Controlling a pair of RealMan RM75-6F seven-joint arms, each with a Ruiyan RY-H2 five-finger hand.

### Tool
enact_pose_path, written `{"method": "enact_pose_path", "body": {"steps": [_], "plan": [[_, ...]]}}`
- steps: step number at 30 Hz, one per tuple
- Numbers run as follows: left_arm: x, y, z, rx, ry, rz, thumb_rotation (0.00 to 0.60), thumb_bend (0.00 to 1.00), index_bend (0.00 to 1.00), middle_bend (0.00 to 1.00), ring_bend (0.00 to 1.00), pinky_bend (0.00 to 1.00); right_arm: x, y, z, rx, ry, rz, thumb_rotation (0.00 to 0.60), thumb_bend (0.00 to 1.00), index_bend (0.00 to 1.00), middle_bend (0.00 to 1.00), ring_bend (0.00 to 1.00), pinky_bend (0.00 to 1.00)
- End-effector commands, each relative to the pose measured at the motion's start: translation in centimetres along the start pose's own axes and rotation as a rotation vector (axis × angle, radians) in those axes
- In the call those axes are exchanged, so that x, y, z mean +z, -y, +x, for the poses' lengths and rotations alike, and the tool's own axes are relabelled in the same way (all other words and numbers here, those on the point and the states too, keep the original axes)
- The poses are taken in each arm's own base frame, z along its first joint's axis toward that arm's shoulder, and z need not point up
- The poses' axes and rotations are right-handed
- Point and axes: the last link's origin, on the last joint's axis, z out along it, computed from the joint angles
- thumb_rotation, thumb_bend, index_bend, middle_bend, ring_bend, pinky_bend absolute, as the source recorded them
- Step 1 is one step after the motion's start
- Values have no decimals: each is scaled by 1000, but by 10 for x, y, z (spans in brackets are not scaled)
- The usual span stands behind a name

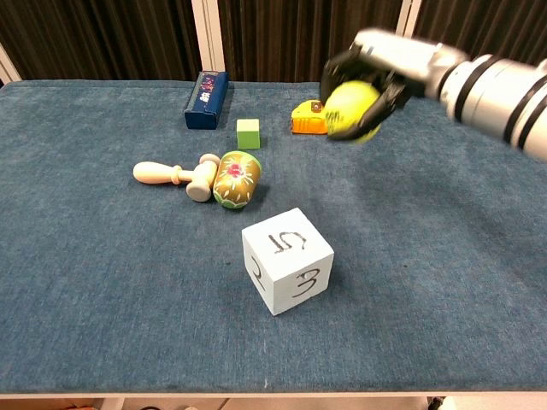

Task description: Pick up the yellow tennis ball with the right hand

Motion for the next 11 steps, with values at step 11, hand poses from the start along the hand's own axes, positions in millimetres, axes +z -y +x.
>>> {"method": "enact_pose_path", "body": {"steps": [11], "plan": [[-1,-1,0,4,2,0,600,280,139,0,0,111,-46,-7,97,95,-388,44,600,518,689,598,731,870]]}}
